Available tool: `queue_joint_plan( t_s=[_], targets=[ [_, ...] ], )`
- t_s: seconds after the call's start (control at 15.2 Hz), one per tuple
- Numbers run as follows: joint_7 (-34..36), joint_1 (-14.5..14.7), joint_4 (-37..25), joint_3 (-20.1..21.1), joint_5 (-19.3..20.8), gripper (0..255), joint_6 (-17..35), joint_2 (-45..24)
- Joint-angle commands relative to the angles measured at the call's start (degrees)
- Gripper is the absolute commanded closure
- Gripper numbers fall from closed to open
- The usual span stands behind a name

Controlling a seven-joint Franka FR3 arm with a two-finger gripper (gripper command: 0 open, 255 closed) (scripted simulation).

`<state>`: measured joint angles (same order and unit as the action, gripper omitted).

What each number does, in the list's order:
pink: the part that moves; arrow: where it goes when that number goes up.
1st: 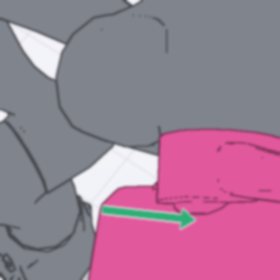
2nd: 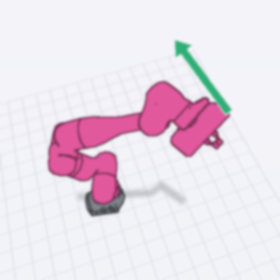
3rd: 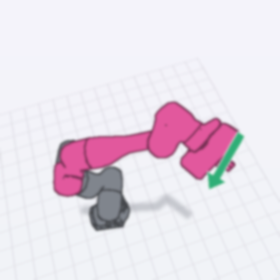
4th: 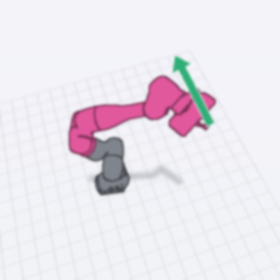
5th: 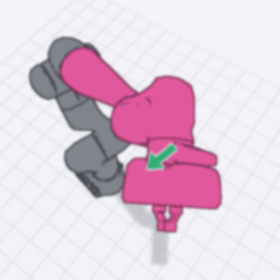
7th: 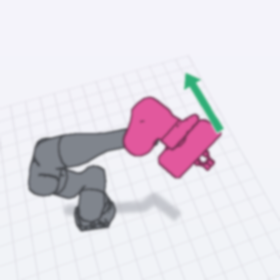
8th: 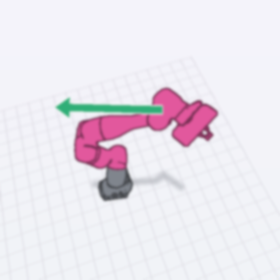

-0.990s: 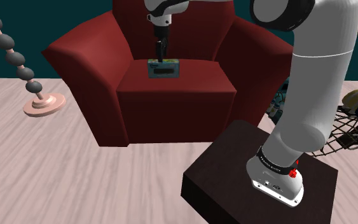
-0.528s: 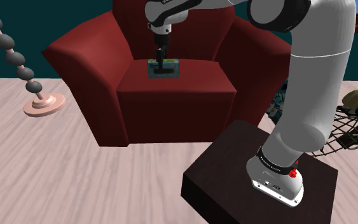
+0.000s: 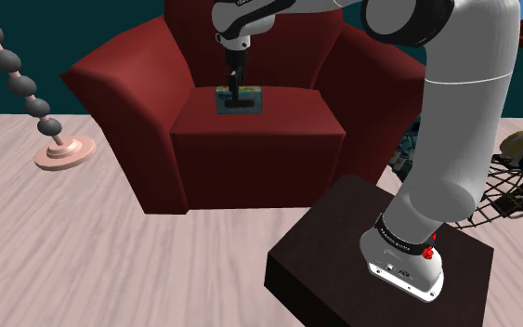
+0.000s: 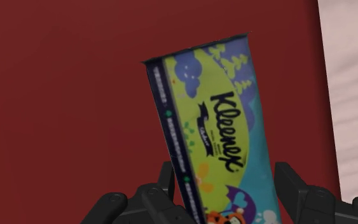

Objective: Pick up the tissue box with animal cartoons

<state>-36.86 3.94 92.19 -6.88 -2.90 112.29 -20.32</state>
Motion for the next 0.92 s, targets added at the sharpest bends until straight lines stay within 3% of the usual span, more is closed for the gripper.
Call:
queue_joint_plan(
  t_s=[0.0,0.86],
  targets=[
    [0.02,-0.02,0.01,-0.02,0.02,255,0.07,-0.13],
    [0.27,-0.07,-7.17,-0.14,0.28,255,-8.53,1.31]
  ],
)
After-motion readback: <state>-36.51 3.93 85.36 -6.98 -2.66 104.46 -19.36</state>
